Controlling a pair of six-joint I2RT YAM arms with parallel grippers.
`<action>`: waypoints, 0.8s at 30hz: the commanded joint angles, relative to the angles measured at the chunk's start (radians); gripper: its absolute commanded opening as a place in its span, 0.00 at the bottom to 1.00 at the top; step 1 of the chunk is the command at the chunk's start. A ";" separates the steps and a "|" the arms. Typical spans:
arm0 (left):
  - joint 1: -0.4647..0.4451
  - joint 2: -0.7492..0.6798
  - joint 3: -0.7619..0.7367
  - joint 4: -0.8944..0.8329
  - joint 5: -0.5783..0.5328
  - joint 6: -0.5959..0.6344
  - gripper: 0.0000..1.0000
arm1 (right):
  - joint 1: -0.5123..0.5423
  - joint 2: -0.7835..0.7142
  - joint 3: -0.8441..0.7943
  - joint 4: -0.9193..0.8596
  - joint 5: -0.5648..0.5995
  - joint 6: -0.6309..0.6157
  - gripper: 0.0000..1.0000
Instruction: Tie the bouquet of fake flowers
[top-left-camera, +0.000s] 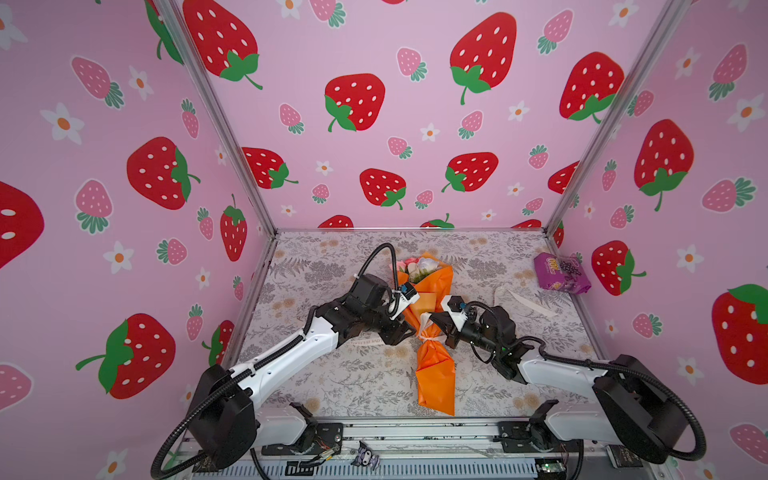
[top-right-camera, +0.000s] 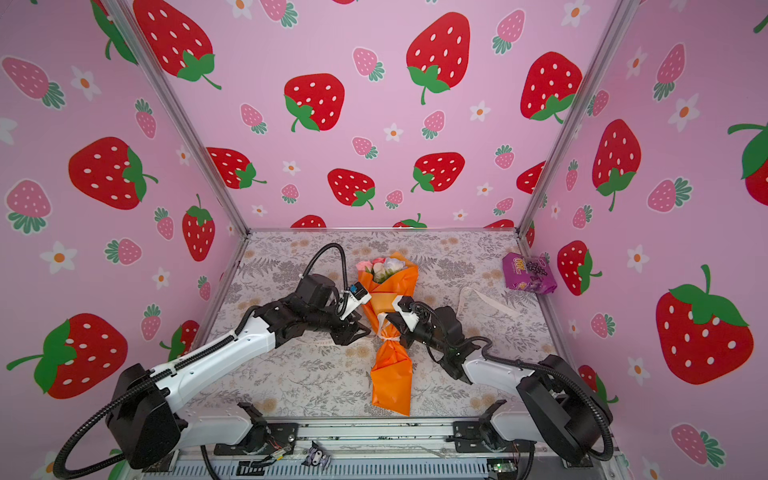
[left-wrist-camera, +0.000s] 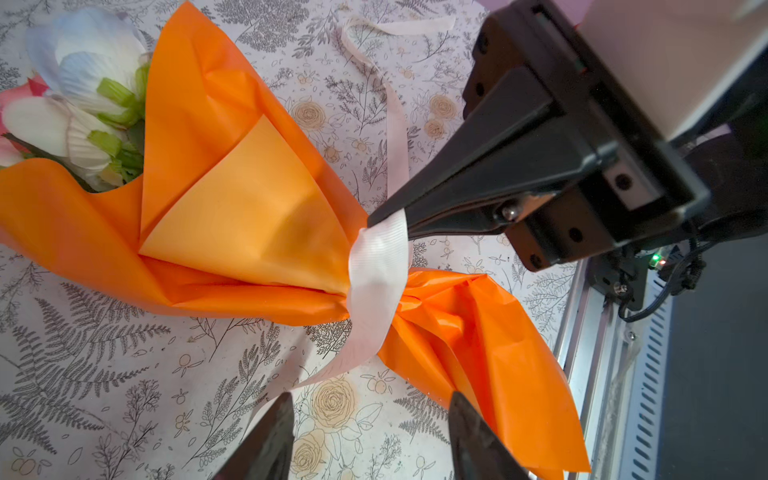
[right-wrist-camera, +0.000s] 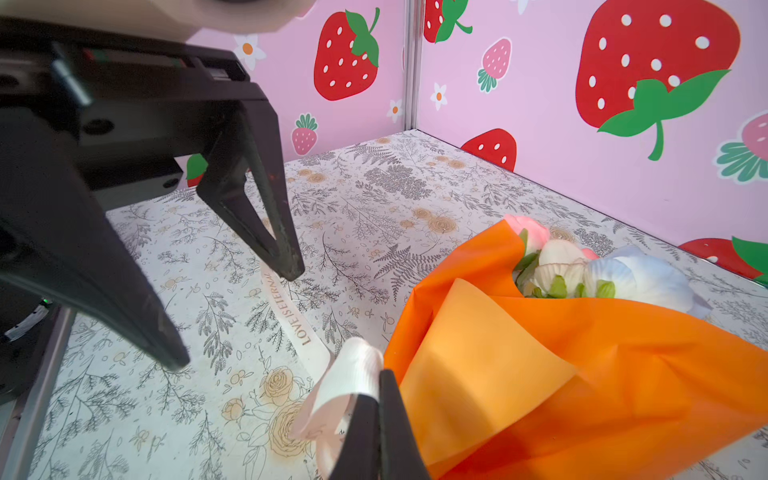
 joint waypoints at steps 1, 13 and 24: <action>0.014 0.017 -0.029 0.090 0.112 0.011 0.61 | 0.004 -0.005 -0.006 0.054 -0.003 -0.017 0.05; 0.000 0.186 -0.014 0.303 0.123 -0.093 0.62 | 0.004 0.015 -0.003 0.074 -0.008 0.037 0.06; -0.006 0.242 0.002 0.313 0.178 -0.077 0.51 | 0.004 0.018 0.000 0.065 -0.002 0.035 0.06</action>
